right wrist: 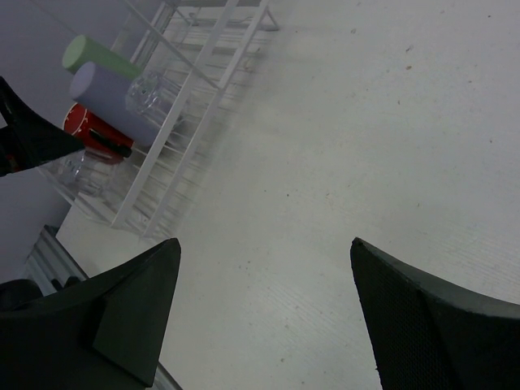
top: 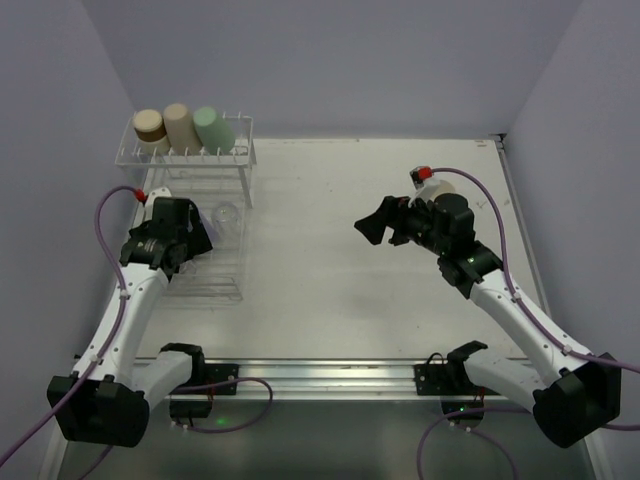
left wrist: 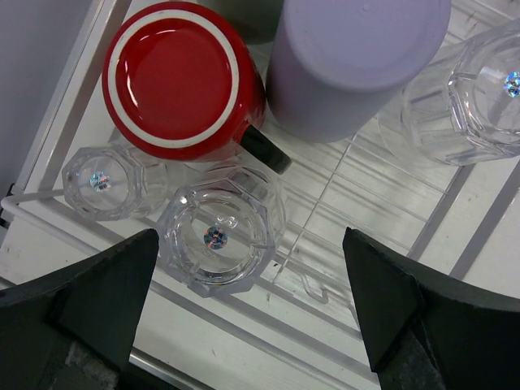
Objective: Unload the cups from the dish rack
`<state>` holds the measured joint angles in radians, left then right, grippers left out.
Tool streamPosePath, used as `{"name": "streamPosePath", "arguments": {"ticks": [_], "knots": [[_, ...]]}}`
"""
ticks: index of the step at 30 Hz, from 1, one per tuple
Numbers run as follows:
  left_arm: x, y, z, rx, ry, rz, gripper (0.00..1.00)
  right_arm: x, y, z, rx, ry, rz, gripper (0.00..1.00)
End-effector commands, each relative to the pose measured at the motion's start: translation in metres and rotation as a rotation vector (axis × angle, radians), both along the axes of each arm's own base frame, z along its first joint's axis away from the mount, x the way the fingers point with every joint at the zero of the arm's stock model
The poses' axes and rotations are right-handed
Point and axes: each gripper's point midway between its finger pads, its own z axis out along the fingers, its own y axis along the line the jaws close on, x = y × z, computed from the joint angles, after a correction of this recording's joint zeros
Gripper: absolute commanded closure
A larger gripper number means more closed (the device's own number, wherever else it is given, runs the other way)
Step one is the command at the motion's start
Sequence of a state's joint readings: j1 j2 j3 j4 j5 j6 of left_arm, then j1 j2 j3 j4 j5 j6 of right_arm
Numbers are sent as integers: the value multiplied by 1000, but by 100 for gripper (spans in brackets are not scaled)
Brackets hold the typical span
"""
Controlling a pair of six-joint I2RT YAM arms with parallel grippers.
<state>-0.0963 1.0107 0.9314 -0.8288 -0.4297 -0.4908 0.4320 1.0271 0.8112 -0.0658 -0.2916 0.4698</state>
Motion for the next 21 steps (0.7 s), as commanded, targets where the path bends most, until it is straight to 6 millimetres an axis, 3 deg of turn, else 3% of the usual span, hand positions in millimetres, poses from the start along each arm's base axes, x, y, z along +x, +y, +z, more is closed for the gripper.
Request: {"name": "streamPosePath", "arguments": {"ticks": [1,9,21], "knots": [[8,-2,4,-18,0,-37,0,-1,3,13,17,-52,23,13],[2,15,-14,-8,117,31,0,-2,-1,17,12,-63,10,13],[3,15,-31,-52,186,11,0,-6,-1,21,19,-72,17,13]]}}
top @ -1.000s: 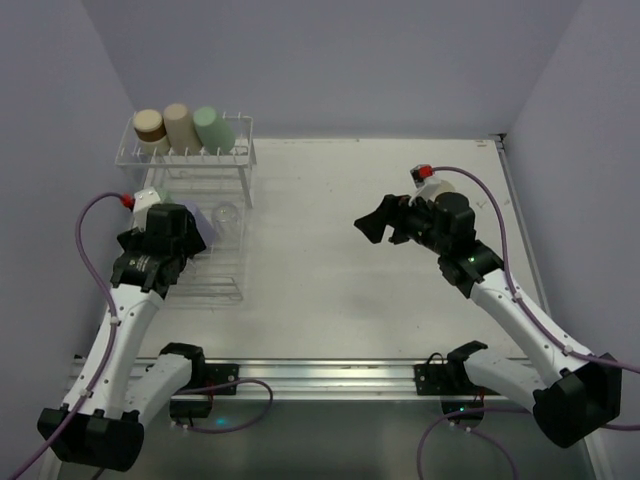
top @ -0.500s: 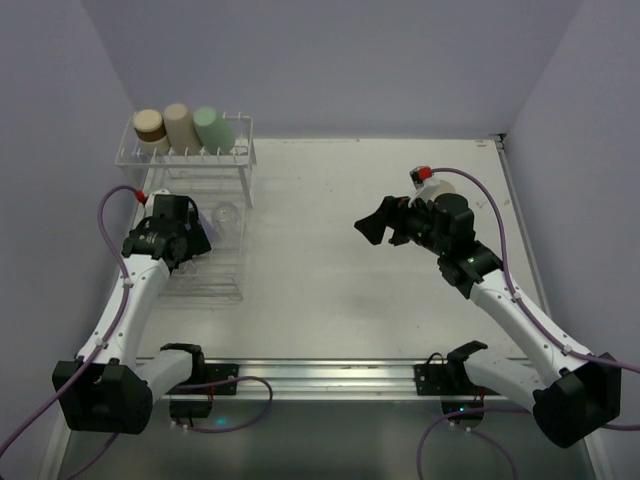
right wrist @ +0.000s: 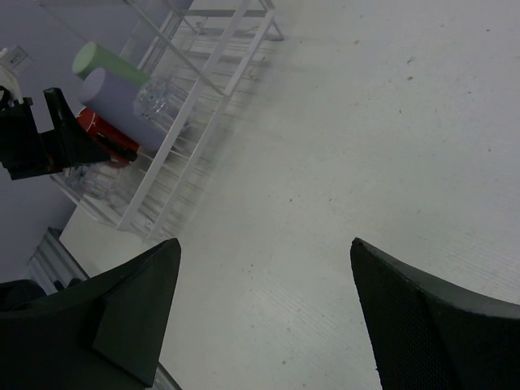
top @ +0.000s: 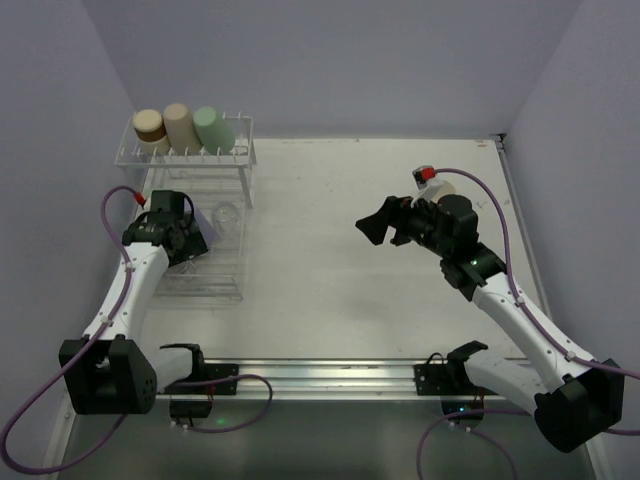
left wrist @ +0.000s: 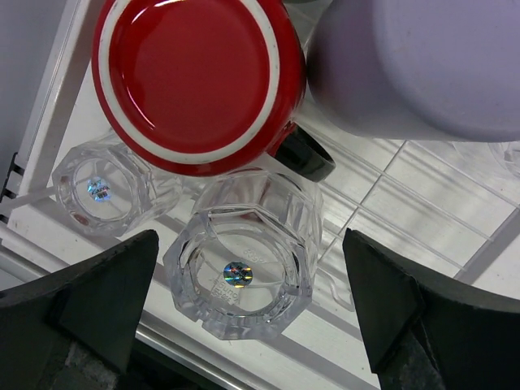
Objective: Unload the cups from the dish rack
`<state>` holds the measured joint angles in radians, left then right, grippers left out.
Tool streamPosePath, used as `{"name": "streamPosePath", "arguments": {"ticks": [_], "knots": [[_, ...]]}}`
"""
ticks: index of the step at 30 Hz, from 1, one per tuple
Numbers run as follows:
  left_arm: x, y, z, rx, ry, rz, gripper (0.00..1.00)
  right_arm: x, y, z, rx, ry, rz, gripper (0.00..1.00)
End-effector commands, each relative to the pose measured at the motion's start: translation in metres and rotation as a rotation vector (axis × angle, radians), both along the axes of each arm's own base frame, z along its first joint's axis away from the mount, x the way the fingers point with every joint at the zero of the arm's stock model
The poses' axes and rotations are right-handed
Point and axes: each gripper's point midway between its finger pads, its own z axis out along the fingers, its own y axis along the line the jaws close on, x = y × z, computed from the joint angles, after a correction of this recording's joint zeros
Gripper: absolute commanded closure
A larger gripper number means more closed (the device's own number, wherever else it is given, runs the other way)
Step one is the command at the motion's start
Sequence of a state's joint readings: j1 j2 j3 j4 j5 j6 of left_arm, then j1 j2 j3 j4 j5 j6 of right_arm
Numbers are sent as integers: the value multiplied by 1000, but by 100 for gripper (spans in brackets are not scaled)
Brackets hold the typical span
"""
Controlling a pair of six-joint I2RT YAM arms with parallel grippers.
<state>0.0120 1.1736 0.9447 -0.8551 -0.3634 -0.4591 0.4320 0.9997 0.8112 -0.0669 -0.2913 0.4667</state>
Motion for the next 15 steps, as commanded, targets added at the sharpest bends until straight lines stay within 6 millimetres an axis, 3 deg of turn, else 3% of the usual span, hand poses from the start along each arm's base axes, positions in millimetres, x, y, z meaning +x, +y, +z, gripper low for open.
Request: {"name": "streamPosePath", "arguments": {"ticks": [1,4,8,15], "knots": [[5,-3,6,-34,-1,-36,0,-3,0,13,12,-51,15,13],[6,-7,1,-65,1,-44,2,-3,-1,14,11,-55,7,13],[8,-10,-1,-81,-4,-51,14,-2,-2,15,10,-58,1,13],[6,-13,13,-87,-65,-63,49,-1,-1,13,12,-50,2,13]]}}
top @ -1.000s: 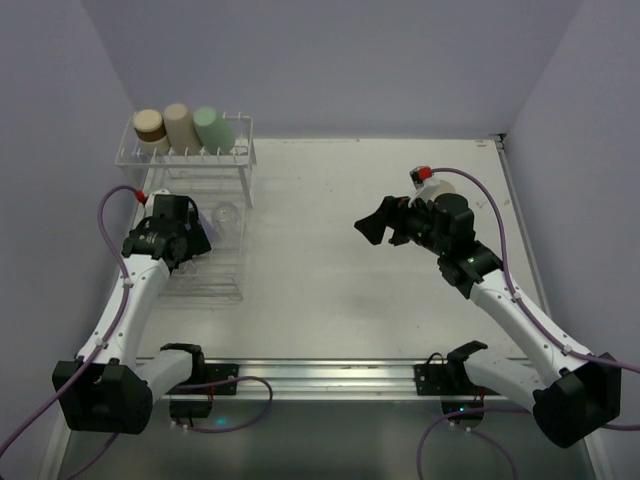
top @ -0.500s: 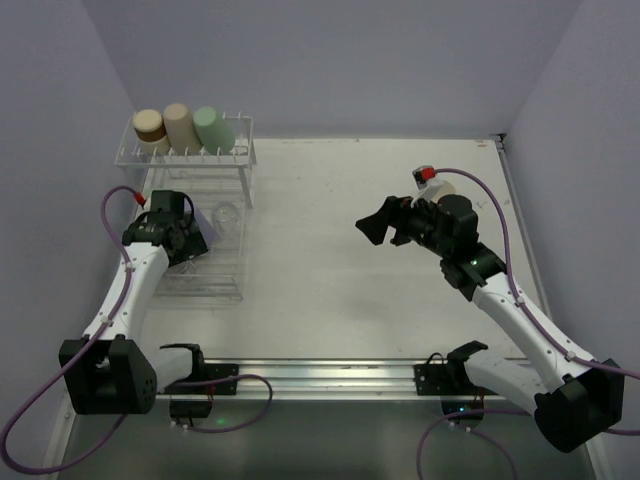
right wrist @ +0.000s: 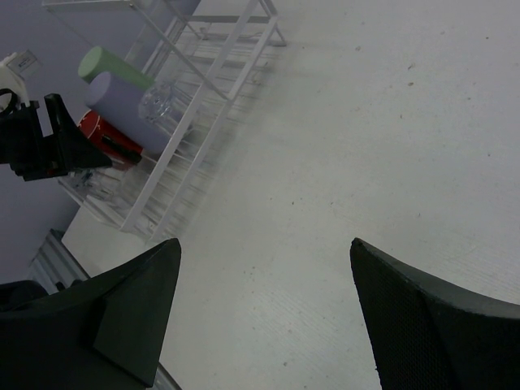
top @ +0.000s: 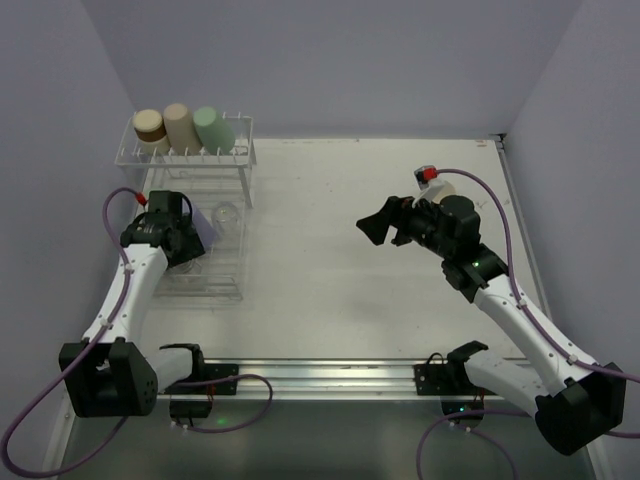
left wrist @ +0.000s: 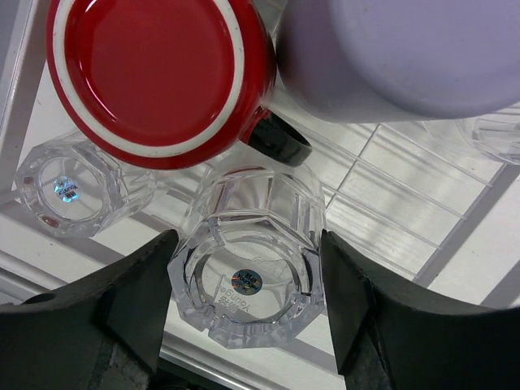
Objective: Unload the cups from the dish rack
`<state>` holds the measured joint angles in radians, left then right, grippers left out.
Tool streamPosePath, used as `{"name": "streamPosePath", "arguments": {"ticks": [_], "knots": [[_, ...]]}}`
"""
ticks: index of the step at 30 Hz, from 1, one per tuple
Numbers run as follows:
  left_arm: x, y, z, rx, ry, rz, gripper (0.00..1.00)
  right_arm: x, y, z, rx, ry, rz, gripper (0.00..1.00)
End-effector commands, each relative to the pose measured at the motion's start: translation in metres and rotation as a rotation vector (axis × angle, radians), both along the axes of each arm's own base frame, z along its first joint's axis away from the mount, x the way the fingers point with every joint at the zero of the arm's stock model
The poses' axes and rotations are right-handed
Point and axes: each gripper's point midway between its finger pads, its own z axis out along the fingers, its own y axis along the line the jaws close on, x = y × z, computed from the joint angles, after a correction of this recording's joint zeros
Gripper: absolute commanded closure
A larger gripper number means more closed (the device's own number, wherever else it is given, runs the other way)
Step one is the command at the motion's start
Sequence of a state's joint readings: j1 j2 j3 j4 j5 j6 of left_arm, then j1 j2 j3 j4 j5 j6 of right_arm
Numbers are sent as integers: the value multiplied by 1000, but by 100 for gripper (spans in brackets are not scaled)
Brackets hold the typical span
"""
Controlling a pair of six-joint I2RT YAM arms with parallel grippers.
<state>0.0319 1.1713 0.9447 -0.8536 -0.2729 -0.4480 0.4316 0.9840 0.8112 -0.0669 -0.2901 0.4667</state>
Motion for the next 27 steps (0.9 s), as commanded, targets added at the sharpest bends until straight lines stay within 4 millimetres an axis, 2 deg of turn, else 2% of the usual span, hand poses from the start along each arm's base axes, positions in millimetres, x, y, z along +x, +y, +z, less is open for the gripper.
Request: {"name": "streamPosePath", "arguments": {"ticks": [1,2,6,11,15,18,19,20,21,22,23,24,25,27], "knots": [[4,-4,18,-20,-76,-35,52,0,0,9,5,-38,4,13],[3,-5,19,-25,-82,-40,57,1,0,8,4,-35,5,13],[3,-21,30,-97,-137,-93,69,0,5,6,19,-19,22,13],[5,-34,74,-142,-294,-150,76,-8,14,18,109,-38,68,12],[0,-54,120,-213,-445,-231,78,-27,24,47,241,-96,153,11],[-6,-87,153,-331,-558,-386,77,-46,39,67,351,-102,249,10],[-8,-98,161,-368,-581,-435,77,-53,45,64,370,-90,278,10],[-14,-118,161,-456,-584,-517,77,-58,49,67,406,-72,293,10],[-13,-129,174,-507,-653,-556,78,-62,52,71,437,-95,308,11],[-15,-139,179,-560,-683,-590,78,-70,60,71,456,-91,340,11],[-25,-155,172,-652,-680,-657,78,-73,63,74,484,-82,350,12],[-22,-162,186,-708,-750,-677,78,-77,67,78,505,-102,370,13],[-24,-168,189,-751,-774,-694,80,-86,76,79,517,-97,404,14],[-29,-179,196,-840,-834,-743,80,-88,84,81,539,-107,421,16]]}}
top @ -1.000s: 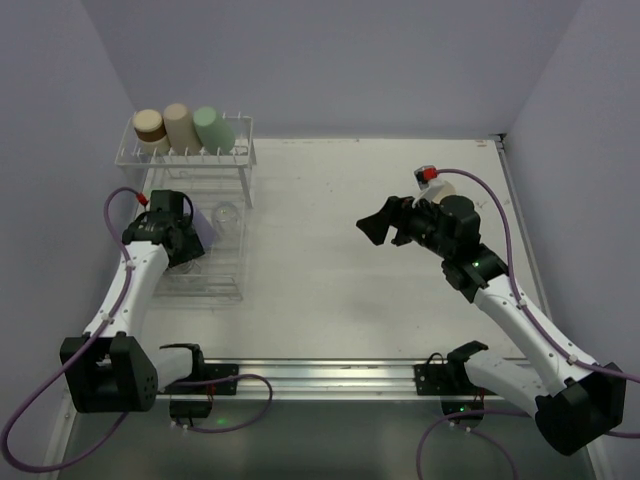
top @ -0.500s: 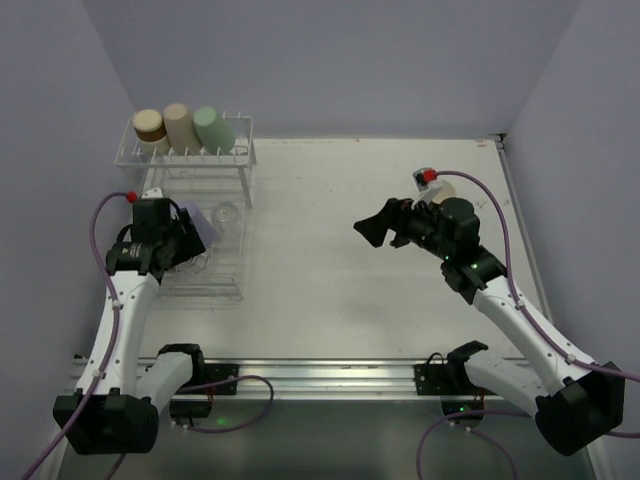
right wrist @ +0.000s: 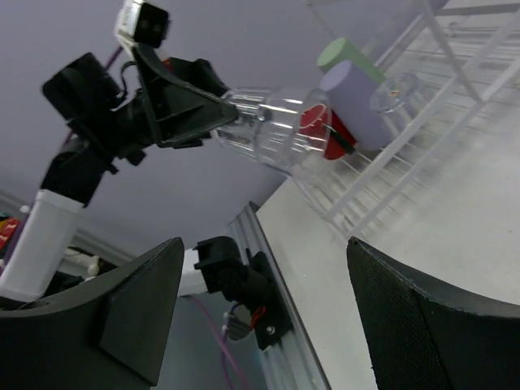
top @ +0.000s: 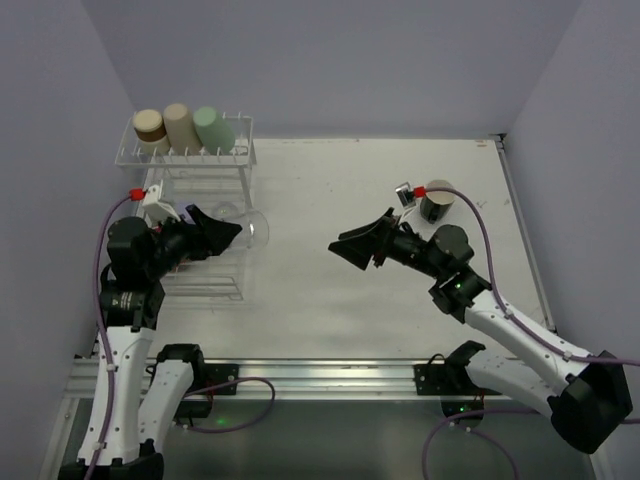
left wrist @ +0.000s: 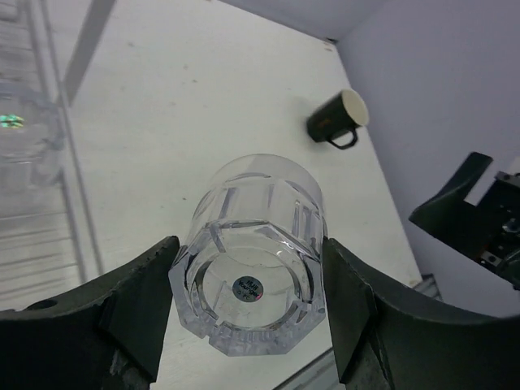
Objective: Unload the cups from the dish rack
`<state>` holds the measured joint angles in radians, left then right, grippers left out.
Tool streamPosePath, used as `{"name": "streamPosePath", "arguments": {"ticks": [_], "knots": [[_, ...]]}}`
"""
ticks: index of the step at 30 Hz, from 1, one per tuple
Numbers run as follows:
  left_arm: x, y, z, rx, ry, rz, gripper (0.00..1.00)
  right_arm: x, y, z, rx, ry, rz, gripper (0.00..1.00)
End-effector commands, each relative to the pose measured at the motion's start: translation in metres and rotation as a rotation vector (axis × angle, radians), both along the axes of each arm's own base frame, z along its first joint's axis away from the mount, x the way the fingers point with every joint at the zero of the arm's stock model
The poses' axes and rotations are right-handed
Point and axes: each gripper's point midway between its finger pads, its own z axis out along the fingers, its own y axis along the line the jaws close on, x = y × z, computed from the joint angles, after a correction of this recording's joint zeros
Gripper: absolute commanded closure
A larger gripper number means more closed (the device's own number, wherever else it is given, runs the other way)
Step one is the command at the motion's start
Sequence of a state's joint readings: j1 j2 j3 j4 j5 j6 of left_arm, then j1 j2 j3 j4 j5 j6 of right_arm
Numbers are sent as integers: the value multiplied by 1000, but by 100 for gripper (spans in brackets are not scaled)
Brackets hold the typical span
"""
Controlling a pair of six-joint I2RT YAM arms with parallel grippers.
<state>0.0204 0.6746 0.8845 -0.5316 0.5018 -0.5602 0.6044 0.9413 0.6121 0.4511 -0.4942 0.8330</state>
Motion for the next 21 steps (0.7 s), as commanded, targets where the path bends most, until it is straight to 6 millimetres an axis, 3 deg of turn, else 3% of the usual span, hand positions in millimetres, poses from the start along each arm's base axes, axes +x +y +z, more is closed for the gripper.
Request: {"name": "streamPosePath", "arguments": {"ticks": [1,7,12,21], "knots": [[-17,-46,37,-229,-142,-268,81,-18,17,37,146,-88,78,17],[-24,-79,41,-333,-204,-420,81,-10,45,31,137,-64,147,23],[-26,-107,40,-372,-214,-509,81,3,54,22,132,-37,120,24],[-15,-113,20,-363,-200,-518,79,-6,62,41,172,-66,194,49]]}}
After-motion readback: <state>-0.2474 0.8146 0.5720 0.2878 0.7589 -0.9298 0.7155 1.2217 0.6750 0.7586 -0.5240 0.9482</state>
